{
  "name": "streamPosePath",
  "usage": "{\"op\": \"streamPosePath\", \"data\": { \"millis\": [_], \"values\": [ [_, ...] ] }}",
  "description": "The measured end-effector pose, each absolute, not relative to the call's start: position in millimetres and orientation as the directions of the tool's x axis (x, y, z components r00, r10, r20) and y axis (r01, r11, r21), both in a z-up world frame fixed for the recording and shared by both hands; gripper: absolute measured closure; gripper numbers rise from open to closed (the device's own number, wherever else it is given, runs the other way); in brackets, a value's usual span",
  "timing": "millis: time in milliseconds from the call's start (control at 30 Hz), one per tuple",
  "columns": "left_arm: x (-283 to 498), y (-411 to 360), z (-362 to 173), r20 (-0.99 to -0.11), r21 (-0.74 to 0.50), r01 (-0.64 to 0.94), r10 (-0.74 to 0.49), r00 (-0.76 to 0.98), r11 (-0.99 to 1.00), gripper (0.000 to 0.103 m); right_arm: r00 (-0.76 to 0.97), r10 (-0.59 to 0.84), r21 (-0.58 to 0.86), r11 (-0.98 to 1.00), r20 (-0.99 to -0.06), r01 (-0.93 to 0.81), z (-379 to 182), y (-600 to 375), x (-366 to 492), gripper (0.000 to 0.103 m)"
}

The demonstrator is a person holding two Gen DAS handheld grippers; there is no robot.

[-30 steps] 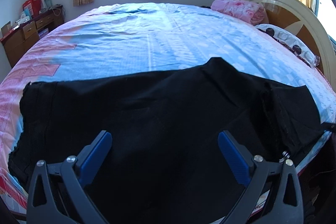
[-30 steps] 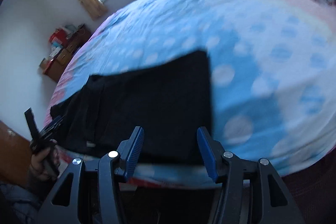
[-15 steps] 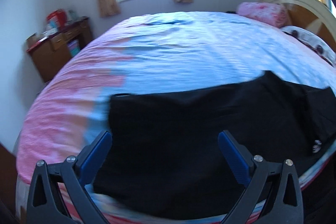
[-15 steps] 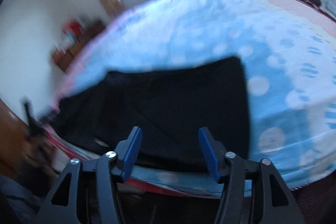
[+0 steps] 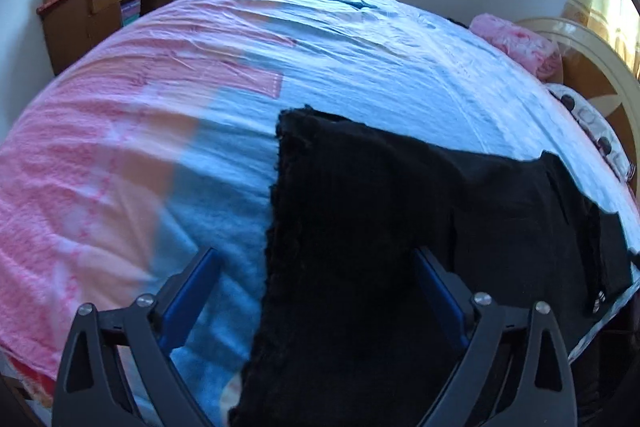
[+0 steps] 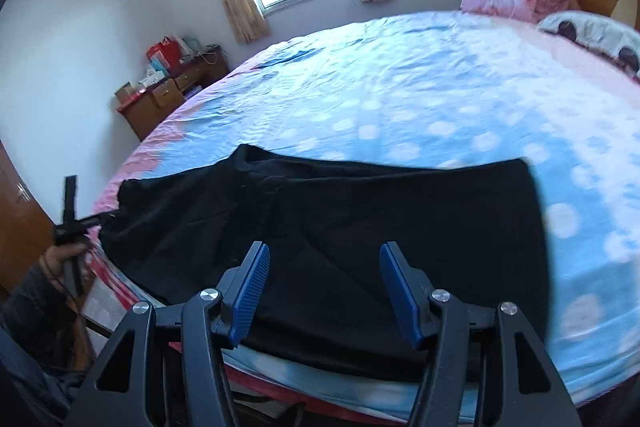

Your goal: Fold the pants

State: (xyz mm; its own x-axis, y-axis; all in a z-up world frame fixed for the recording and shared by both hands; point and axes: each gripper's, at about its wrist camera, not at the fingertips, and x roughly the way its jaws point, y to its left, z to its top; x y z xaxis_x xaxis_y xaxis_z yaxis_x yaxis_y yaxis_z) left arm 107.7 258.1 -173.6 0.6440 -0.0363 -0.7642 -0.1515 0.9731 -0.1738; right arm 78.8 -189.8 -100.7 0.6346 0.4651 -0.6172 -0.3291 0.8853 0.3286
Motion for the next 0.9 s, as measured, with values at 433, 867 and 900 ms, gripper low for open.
{"op": "streamPosePath", "data": {
  "millis": [433, 867, 900],
  "values": [
    [99, 248, -164, -0.76, -0.263, -0.099, -0.143, 0.635, 0.96, 0.061, 0.557, 0.542, 0.41, 0.84, -0.629, -0.355, -132, -158, 84, 0.044],
    [79, 231, -106, -0.67, -0.374, -0.08, -0.209, 0.712, 0.924, 0.083, 0.607, 0.527, 0.449, 0.844, -0.595, -0.293, -132, -181, 83, 0.043],
    [78, 227, -102, -0.662, -0.38, -0.068, -0.22, 0.716, 0.922, 0.083, 0.611, 0.524, 0.445, 0.846, -0.593, -0.294, -130, -182, 82, 0.043]
  ]
}}
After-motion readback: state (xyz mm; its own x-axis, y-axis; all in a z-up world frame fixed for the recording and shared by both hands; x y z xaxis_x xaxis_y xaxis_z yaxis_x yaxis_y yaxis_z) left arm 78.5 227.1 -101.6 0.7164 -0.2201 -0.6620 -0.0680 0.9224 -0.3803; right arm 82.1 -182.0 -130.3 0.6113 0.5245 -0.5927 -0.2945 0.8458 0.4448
